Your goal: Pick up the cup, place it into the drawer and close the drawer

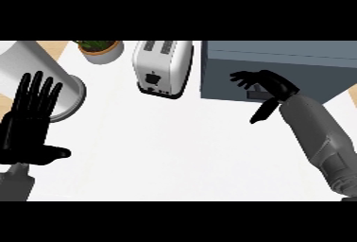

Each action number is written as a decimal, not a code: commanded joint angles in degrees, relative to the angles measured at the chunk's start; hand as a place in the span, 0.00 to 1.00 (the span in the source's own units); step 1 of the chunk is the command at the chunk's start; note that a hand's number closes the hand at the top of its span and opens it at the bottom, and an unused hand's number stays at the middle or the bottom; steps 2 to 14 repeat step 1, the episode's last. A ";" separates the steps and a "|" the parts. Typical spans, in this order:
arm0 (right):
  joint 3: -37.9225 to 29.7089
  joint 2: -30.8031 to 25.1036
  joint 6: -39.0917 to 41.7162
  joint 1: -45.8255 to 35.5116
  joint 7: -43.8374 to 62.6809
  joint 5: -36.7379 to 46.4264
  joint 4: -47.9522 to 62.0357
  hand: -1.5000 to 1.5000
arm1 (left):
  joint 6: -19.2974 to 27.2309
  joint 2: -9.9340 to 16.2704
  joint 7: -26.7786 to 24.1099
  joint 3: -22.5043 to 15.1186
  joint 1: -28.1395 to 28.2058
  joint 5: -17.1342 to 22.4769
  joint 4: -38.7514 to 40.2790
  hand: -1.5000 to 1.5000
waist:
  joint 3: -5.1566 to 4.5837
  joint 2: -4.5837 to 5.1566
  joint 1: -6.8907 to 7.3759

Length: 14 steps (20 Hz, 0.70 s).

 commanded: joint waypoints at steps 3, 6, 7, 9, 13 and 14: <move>-2.12 -2.19 -3.60 -4.06 7.42 0.20 4.43 0.00 | 0.17 -0.85 -0.88 -0.32 -1.14 -1.33 1.48 0.00 | 0.82 2.62 0.79; -2.12 -2.19 -3.60 -4.06 7.42 0.20 4.43 0.00 | 0.17 -0.85 -0.88 -0.32 -1.14 -1.33 1.48 0.00 | 0.82 2.62 0.79; -2.12 -2.19 -3.60 -4.06 7.42 0.20 4.43 0.00 | 0.17 -0.85 -0.88 -0.32 -1.14 -1.33 1.48 0.00 | 0.82 2.62 0.79; -2.12 -2.19 -3.60 -4.06 7.42 0.20 4.43 0.00 | 0.17 -0.85 -0.88 -0.32 -1.14 -1.33 1.48 0.00 | 0.82 2.62 0.79; -2.12 -2.19 -3.60 -4.06 7.42 0.20 4.43 0.00 | 0.17 -0.85 -0.88 -0.32 -1.14 -1.33 1.48 0.00 | 0.82 2.62 0.79; -2.12 -2.19 -3.60 -4.06 7.42 0.20 4.43 0.00 | 0.17 -0.85 -0.88 -0.32 -1.14 -1.33 1.48 0.00 | 0.82 2.62 0.79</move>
